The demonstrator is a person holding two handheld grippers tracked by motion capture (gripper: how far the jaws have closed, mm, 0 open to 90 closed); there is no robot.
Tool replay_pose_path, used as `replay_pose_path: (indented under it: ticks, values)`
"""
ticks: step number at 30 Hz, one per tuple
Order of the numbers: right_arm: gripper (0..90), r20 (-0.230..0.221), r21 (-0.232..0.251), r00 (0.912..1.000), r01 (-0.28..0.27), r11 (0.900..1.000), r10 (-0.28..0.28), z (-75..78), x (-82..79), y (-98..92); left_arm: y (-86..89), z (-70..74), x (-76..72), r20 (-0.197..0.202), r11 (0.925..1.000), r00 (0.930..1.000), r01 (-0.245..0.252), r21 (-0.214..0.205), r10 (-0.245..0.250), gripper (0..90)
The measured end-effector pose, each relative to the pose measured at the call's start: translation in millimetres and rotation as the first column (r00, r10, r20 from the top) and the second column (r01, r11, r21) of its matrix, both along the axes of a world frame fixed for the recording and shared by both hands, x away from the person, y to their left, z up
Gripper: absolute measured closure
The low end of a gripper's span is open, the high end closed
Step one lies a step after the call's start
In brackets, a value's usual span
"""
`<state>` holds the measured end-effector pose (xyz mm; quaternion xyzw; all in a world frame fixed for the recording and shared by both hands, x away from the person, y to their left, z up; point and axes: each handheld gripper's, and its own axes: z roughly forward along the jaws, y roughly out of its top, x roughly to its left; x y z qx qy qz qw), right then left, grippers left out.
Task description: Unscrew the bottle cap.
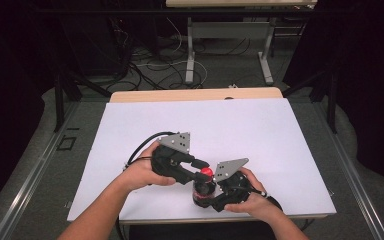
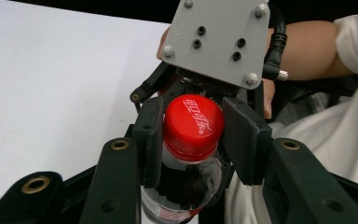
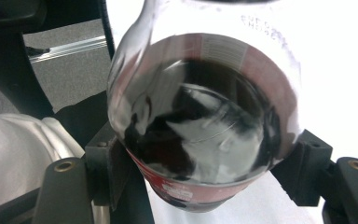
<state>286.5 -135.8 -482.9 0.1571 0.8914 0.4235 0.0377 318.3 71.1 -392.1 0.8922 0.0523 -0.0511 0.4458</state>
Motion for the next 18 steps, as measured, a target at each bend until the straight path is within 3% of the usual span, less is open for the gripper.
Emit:
replay_pose_path:
  ticks: [3, 5, 6, 7, 8, 10, 12, 13, 16, 18]
  values:
    - [28.9, 0.016, 0.000, 0.9992, 0.036, 0.9993, -0.036, -0.4, 1.5, -1.0, -1.6, 0.7, -6.4, 0.016, 0.9960, 0.9959, -0.089, 0.007, 0.089, 60.8]
    - [29.0, 0.006, -0.003, 0.9983, 0.058, 0.9983, -0.058, -0.2, 2.7, -1.8, -4.4, 1.9, -14.3, 0.035, 0.9822, 0.9819, -0.187, 0.021, 0.186, 60.9]
    - [29.0, 0.005, -0.005, 0.9975, 0.070, 0.9975, -0.070, -0.1, 3.3, -2.3, -7.0, 2.3, -20.3, 0.050, 0.9687, 0.9680, -0.247, 0.020, 0.246, 61.0]
    - [29.0, 0.004, -0.010, 0.9971, 0.077, 0.9970, -0.077, 0.2, 4.6, -3.2, -9.9, 2.1, -26.2, 0.055, 0.9506, 0.9494, -0.310, 0.012, 0.309, 61.1]
    - [29.0, 0.008, -0.003, 0.9952, 0.098, 0.9952, -0.098, -0.2, 4.7, -3.5, -12.8, 2.0, -32.2, 0.065, 0.9301, 0.9283, -0.367, 0.008, 0.366, 61.1]
    - [29.0, 0.010, -0.016, 0.9930, 0.118, 0.9929, -0.118, 0.2, 4.7, -4.1, -19.6, 0.6, -43.5, 0.088, 0.8806, 0.8771, -0.474, -0.001, 0.472, 61.1]
    - [29.0, 0.027, -0.028, 0.9922, 0.122, 0.9921, -0.121, 0.0, 3.9, -3.1, -24.7, 0.2, -51.0, 0.116, 0.8555, 0.8499, -0.518, 0.004, 0.514, 61.1]
    - [29.0, 0.028, -0.027, 0.9920, 0.124, 0.9919, -0.123, -0.2, 4.1, -3.3, -27.2, 0.1, -53.4, 0.127, 0.8553, 0.8486, -0.518, 0.003, 0.514, 61.0]
    - [29.0, 0.018, -0.019, 0.9933, 0.115, 0.9932, -0.114, -0.3, 3.5, -3.8, -28.1, 1.7, -54.1, 0.139, 0.8648, 0.8571, -0.502, 0.009, 0.496, 60.6]
    - [29.0, 0.031, -0.009, 0.9947, 0.099, 0.9951, -0.098, 0.3, 3.5, -4.4, -26.3, 2.6, -49.2, 0.123, 0.8818, 0.8752, -0.472, 0.001, 0.468, 58.0]
